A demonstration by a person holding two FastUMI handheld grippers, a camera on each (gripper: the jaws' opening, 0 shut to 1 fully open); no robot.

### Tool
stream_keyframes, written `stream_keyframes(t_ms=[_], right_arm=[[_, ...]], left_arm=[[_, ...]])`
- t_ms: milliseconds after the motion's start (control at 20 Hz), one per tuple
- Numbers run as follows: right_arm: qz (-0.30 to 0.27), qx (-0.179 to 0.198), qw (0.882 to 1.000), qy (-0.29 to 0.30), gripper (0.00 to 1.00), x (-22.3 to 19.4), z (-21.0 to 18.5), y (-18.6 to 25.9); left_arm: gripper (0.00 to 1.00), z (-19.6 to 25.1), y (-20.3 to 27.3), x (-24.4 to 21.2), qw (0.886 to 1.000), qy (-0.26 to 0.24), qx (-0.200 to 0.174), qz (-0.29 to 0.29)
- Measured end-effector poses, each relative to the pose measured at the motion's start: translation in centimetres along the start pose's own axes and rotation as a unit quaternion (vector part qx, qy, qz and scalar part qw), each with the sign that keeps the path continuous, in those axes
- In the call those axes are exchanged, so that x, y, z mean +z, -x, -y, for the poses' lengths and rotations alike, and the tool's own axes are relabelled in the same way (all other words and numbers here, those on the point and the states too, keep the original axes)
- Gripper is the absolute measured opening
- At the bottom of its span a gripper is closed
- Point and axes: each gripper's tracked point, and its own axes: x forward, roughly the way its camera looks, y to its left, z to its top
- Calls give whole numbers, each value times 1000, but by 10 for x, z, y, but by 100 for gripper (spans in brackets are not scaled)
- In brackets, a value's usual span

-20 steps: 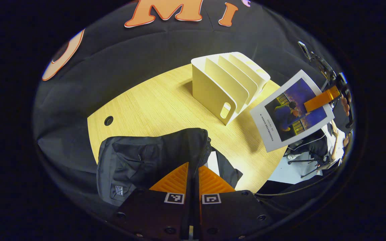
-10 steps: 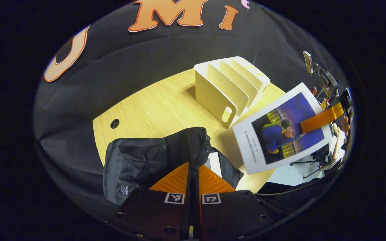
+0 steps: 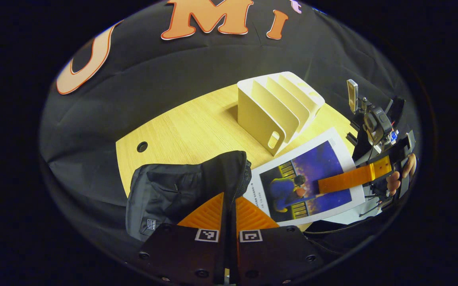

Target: Open the schoolbag, grab two books from the bookshelf and put them into the schoolbag.

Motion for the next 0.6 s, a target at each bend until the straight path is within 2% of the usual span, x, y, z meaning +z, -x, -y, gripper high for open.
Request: stream_keyframes(t_ms=[350, 500, 600], right_arm=[[-10, 30, 999, -19, 36, 3, -13, 10], [-9, 47, 999, -1, 36, 3, -19, 19], [-6, 57, 998, 2, 36, 7, -23, 9]], left_arm=[[5, -8, 3, 3, 1000, 8, 9, -2], [5, -8, -2, 4, 1000, 12, 5, -5], [5, -9, -4, 4, 1000, 11, 4, -5]])
